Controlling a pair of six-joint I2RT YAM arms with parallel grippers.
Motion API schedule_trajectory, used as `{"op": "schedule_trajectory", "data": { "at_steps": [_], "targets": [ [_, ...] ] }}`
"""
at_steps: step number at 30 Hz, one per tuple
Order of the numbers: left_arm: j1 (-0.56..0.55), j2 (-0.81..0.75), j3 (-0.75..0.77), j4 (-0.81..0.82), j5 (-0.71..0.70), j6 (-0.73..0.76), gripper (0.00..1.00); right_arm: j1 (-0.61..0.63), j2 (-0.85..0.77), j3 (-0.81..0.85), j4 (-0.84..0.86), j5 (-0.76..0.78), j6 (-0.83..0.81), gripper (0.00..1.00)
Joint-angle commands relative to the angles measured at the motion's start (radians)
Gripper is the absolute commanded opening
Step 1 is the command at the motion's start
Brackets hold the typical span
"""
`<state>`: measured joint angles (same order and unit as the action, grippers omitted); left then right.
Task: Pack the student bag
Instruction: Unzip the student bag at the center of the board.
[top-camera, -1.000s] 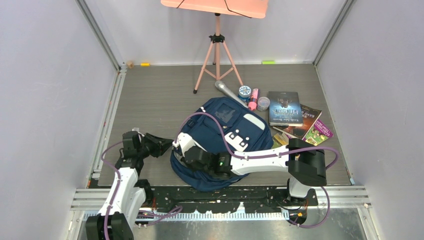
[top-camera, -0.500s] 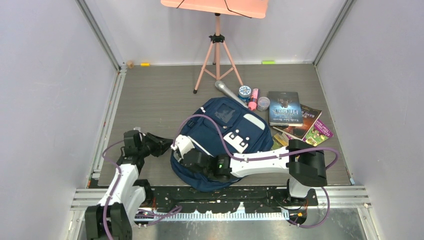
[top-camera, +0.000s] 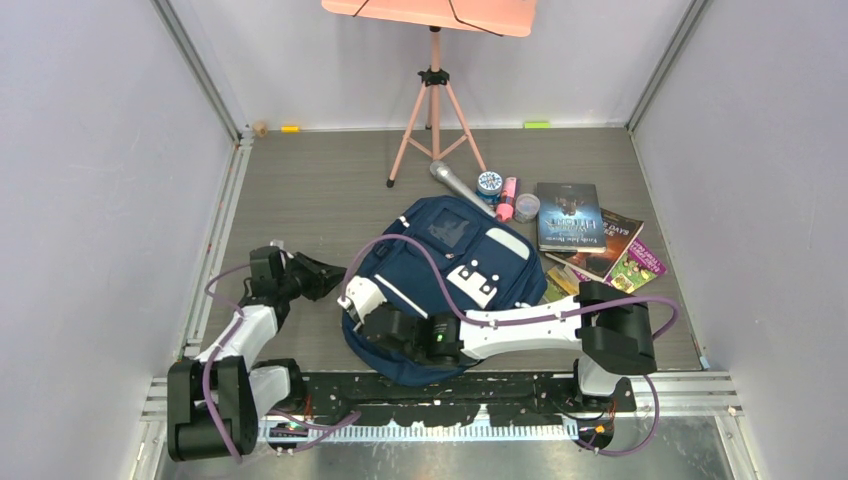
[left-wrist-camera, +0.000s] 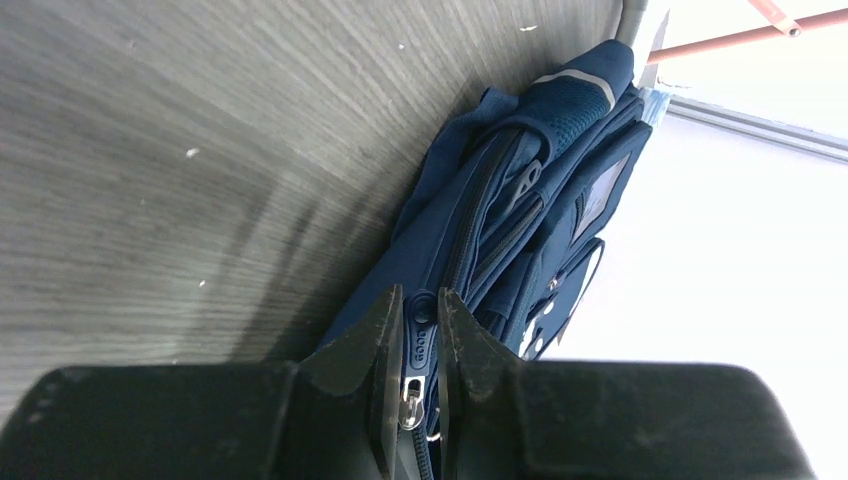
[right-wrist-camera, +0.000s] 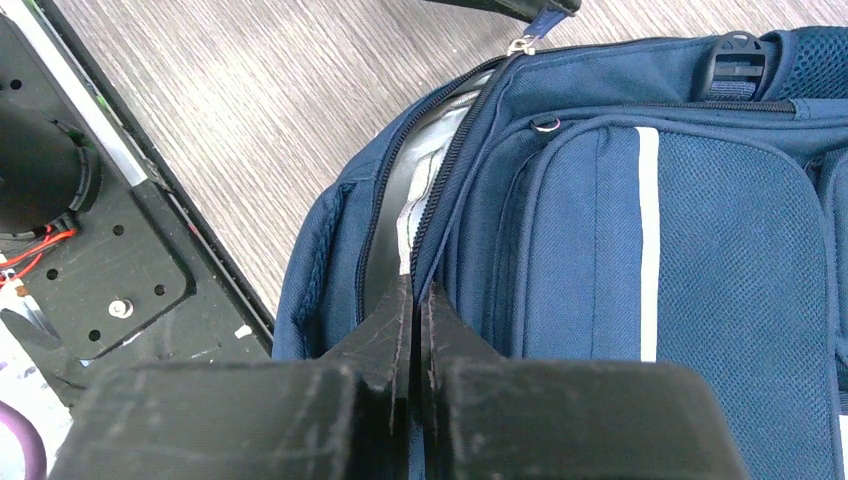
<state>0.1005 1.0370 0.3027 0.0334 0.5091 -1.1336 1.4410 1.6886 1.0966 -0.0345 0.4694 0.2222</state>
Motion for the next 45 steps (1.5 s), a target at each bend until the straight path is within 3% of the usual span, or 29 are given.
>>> {"op": "schedule_trajectory", "data": {
  "at_steps": [1, 25, 45],
  "targets": [
    [0.007, 0.058, 0.057, 0.127, -0.03, 0.04, 0.0, 0.014, -0.072, 0.071, 0.041, -0.005, -0.004, 0.01],
    [-0.091, 0.434, 0.302, 0.324, -0.059, 0.071, 0.0, 0.019, -0.159, 0.235, -0.026, -0.1, -0.035, 0.01],
    [-0.148, 0.666, 0.492, 0.376, -0.09, 0.094, 0.0, 0.021, -0.237, 0.319, -0.087, -0.104, -0.067, 0.01]
  ]
}}
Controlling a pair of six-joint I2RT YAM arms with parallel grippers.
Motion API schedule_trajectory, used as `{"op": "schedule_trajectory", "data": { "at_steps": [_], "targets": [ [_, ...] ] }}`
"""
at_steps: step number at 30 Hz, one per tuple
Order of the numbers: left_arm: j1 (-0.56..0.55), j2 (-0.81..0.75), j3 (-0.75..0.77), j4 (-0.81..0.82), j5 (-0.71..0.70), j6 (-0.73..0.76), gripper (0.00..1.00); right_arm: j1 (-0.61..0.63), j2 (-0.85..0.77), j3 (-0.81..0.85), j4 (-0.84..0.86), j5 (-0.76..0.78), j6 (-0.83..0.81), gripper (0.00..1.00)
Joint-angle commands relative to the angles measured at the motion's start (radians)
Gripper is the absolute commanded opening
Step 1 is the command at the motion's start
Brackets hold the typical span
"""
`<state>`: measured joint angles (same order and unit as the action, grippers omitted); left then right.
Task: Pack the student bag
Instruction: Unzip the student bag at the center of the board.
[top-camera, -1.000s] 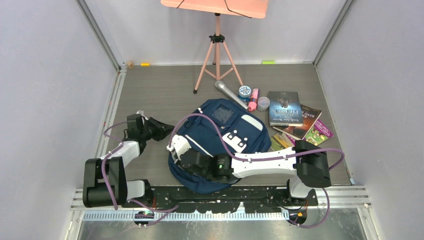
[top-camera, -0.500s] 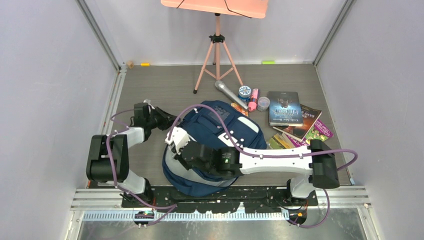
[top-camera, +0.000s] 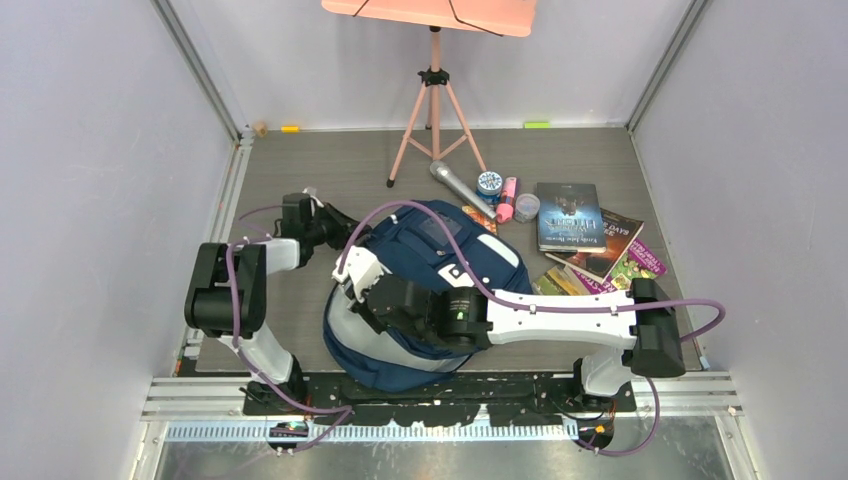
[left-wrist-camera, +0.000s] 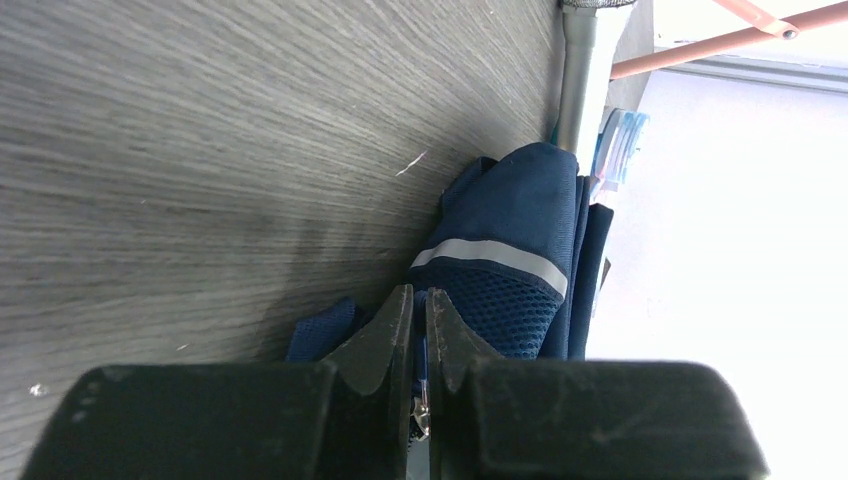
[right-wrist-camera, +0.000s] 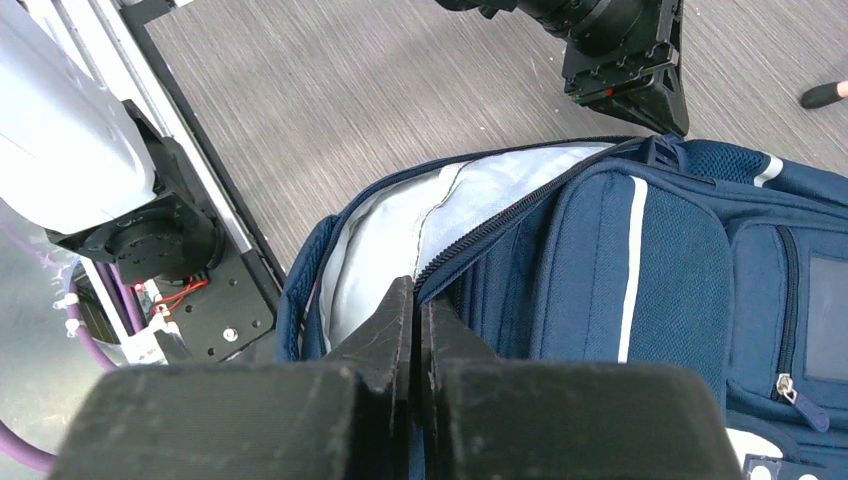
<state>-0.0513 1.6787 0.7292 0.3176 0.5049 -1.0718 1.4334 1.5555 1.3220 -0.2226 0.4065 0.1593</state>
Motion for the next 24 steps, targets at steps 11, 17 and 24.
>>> {"op": "schedule_trajectory", "data": {
  "at_steps": [11, 17, 24],
  "targets": [
    [0.01, -0.136, 0.094, -0.107, -0.124, 0.195, 0.39, -0.077, -0.111, 0.1, 0.012, 0.117, -0.046, 0.0],
    [0.034, -0.31, 0.078, -0.297, -0.195, 0.302, 0.69, -0.271, -0.166, 0.065, -0.039, -0.025, -0.012, 0.0],
    [0.034, -0.544, 0.02, -0.491, -0.189, 0.392, 0.75, -0.366, -0.184, 0.034, -0.021, -0.104, -0.004, 0.0]
  ]
}}
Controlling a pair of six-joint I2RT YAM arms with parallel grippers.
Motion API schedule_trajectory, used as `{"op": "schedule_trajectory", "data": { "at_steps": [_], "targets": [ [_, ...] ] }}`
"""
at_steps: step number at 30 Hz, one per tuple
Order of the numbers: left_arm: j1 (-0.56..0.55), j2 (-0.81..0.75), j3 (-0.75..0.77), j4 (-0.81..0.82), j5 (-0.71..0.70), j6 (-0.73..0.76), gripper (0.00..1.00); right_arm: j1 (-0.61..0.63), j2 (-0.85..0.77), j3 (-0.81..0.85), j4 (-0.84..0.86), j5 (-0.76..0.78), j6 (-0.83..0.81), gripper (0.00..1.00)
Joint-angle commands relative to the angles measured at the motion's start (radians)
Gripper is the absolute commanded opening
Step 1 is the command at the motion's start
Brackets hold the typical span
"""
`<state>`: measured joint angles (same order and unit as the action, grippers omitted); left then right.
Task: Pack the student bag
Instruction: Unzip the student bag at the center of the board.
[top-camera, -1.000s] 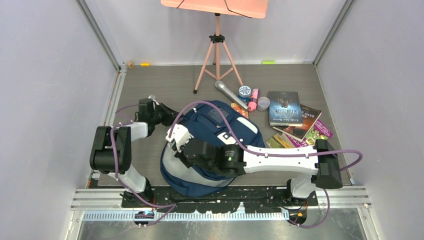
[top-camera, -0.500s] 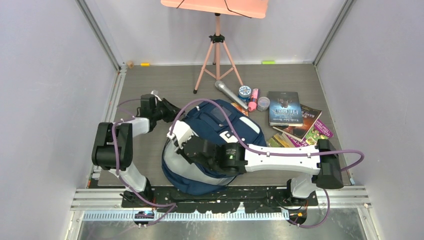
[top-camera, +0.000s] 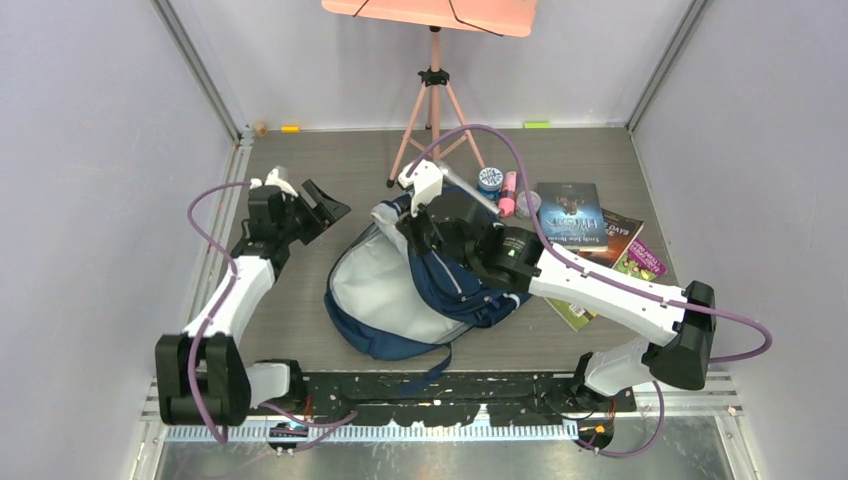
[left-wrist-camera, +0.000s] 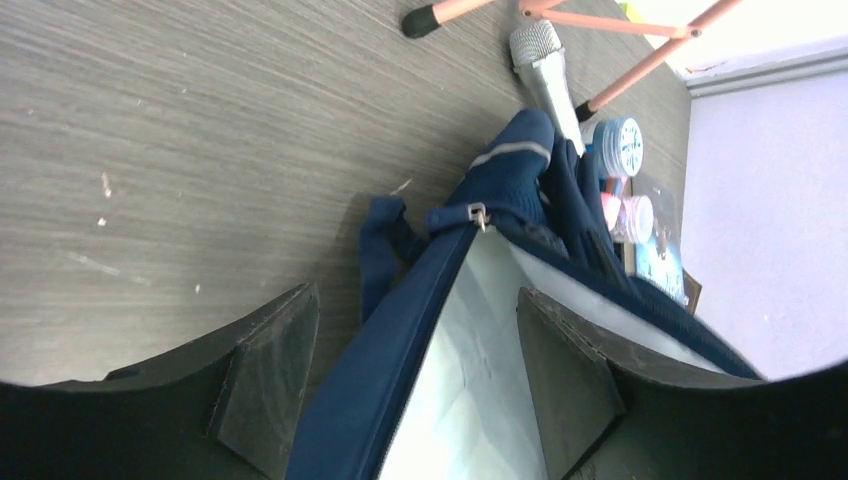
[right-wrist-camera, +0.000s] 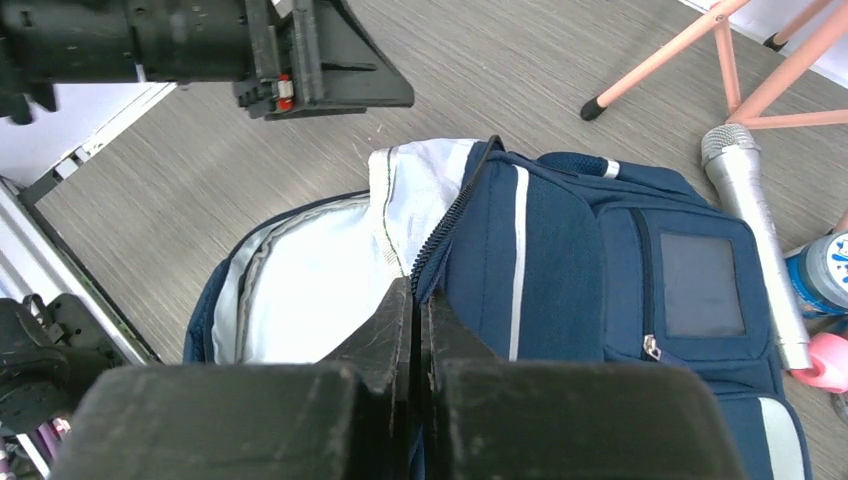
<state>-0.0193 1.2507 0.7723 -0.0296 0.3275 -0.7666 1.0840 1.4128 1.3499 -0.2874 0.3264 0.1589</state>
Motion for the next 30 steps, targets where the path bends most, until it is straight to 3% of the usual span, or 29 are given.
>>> {"op": "schedule_trajectory", "data": {
  "at_steps": [1, 5, 10, 18, 23, 24, 26, 27, 29, 30],
  "targets": [
    [0.002, -0.148, -0.023, -0.175, -0.008, 0.092, 0.76, -0.018, -0.037, 0.009, 0.049, -0.051, -0.001, 0.0],
    [0.008, -0.27, 0.021, -0.331, -0.014, 0.139, 0.84, -0.009, -0.014, 0.024, 0.074, -0.17, 0.047, 0.0],
    [0.045, -0.37, 0.12, -0.532, -0.1, 0.231, 0.88, 0.084, 0.053, 0.049, 0.117, -0.194, 0.059, 0.01],
    [0.068, -0.477, 0.248, -0.614, -0.342, 0.33, 0.97, 0.269, 0.198, 0.16, 0.16, -0.398, 0.0, 0.0],
    [0.068, -0.474, 0.234, -0.584, -0.294, 0.332, 0.98, 0.3, 0.2, 0.164, 0.154, -0.416, -0.017, 0.01],
    [0.067, -0.468, 0.217, -0.566, -0.264, 0.322, 0.98, 0.3, 0.195, 0.157, 0.142, -0.386, -0.013, 0.08],
    [0.067, -0.441, 0.182, -0.538, -0.176, 0.305, 0.97, 0.3, 0.172, 0.14, 0.11, -0.288, -0.002, 0.33],
    [0.067, -0.418, 0.177, -0.53, -0.127, 0.304, 0.95, 0.3, 0.151, 0.121, 0.097, -0.194, 0.008, 0.52],
    [0.067, -0.352, 0.18, -0.54, -0.053, 0.321, 0.91, 0.291, 0.116, 0.088, 0.031, -0.05, 0.03, 0.71],
    [0.067, -0.325, 0.189, -0.555, -0.029, 0.335, 0.9, 0.284, 0.105, 0.079, 0.007, -0.013, 0.056, 0.75]
  ]
}}
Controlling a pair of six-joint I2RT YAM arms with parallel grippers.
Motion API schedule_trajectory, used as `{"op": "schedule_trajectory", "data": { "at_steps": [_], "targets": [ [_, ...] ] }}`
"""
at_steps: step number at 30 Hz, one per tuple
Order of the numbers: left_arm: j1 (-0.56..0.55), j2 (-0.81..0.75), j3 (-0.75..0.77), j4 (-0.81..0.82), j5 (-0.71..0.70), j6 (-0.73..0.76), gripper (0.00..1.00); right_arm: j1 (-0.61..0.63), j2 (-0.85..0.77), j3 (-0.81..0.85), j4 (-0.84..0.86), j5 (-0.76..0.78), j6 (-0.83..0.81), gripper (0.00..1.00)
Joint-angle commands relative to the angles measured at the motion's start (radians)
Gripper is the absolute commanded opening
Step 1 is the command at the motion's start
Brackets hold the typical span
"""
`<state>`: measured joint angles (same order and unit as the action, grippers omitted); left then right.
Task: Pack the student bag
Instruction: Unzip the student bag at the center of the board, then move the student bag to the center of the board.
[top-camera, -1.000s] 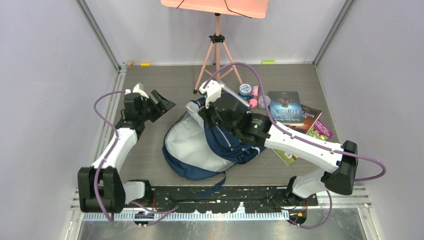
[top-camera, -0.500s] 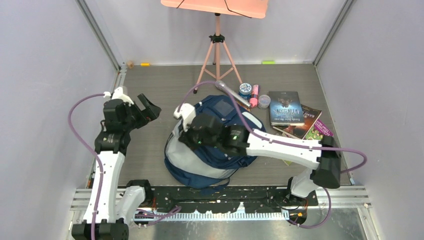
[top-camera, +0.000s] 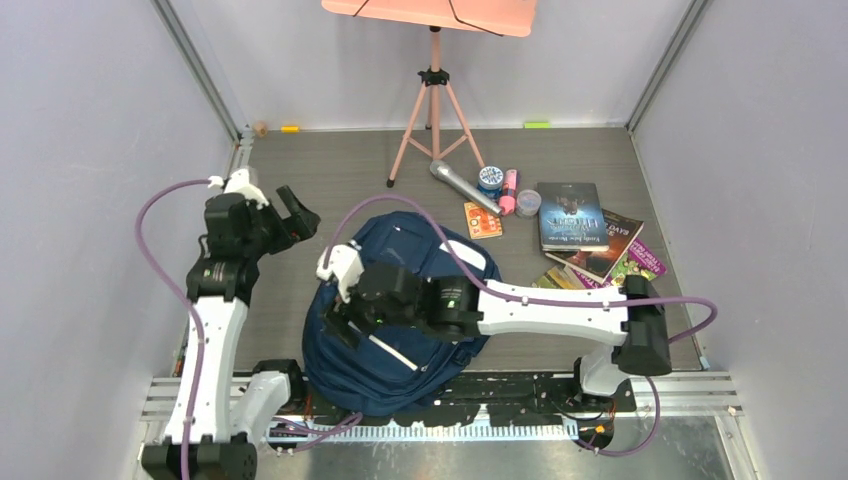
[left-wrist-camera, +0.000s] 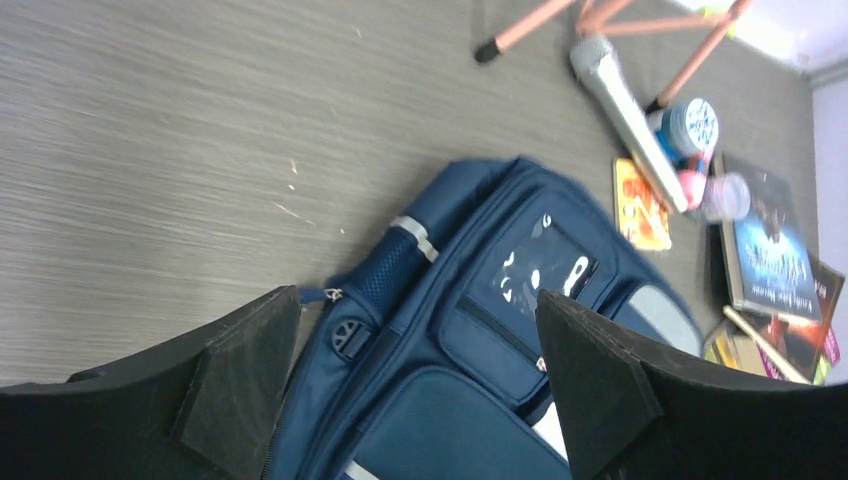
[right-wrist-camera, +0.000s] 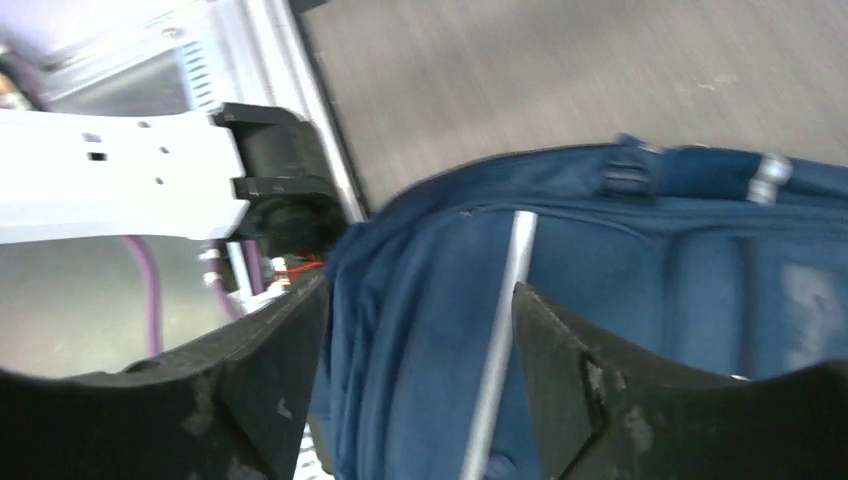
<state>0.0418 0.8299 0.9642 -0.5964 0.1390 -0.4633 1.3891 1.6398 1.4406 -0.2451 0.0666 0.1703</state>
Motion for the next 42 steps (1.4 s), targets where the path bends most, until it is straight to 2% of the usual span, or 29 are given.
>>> {"op": "schedule_trajectory", "data": {
  "at_steps": [1, 4, 9, 12, 16, 20, 25, 28, 31, 33, 36, 38, 39, 41, 42],
  "targets": [
    [0.006, 0.118, 0.007, -0.004, 0.173, 0.049, 0.9, -0.045, -0.149, -0.035, -0.085, 0.307, 0.062, 0.79],
    [0.006, 0.146, 0.021, -0.022, 0.176, 0.089, 0.9, -0.118, -0.212, -0.093, -0.173, 0.372, 0.183, 0.83],
    [0.007, 0.143, 0.015, -0.01, 0.15, 0.141, 0.91, -0.399, -0.316, -0.217, -0.421, 0.421, 0.48, 0.84],
    [0.007, 0.148, 0.001, -0.003, 0.156, 0.17, 0.91, -0.52, -0.381, -0.319, -0.49, 0.393, 0.63, 0.86],
    [0.006, 0.159, -0.029, 0.012, 0.18, 0.187, 0.91, -0.635, -0.451, -0.485, -0.501, 0.322, 0.747, 0.87],
    [0.006, 0.166, -0.039, 0.014, 0.182, 0.202, 0.91, -0.643, -0.49, -0.617, -0.491, 0.264, 0.83, 0.88],
    [0.007, 0.168, -0.035, 0.013, 0.185, 0.211, 0.91, -0.642, -0.445, -0.69, -0.278, 0.091, 0.837, 0.87],
    [0.007, 0.166, -0.033, 0.004, 0.175, 0.222, 0.92, -0.64, -0.349, -0.691, -0.095, -0.024, 0.826, 0.78],
    [0.006, 0.159, -0.035, -0.002, 0.166, 0.227, 0.92, -0.63, -0.236, -0.638, -0.02, -0.038, 0.763, 0.66],
    [0.006, 0.158, -0.036, 0.001, 0.175, 0.226, 0.92, -0.612, -0.17, -0.566, 0.006, -0.019, 0.709, 0.52],
    [0.006, 0.161, -0.039, 0.005, 0.187, 0.222, 0.92, -0.584, -0.062, -0.417, 0.033, 0.016, 0.641, 0.39],
    [0.007, 0.161, -0.039, 0.004, 0.188, 0.222, 0.92, -0.575, 0.026, -0.32, 0.045, 0.066, 0.585, 0.26],
    [0.006, 0.161, -0.039, 0.004, 0.187, 0.222, 0.92, -0.574, 0.089, -0.255, 0.05, 0.101, 0.575, 0.16],
    [0.007, 0.16, -0.041, 0.004, 0.185, 0.222, 0.92, -0.573, 0.18, -0.183, 0.063, 0.16, 0.538, 0.05],
    [0.007, 0.159, -0.042, 0.006, 0.185, 0.222, 0.92, -0.573, 0.212, -0.108, 0.081, 0.179, 0.496, 0.03]
  ]
}}
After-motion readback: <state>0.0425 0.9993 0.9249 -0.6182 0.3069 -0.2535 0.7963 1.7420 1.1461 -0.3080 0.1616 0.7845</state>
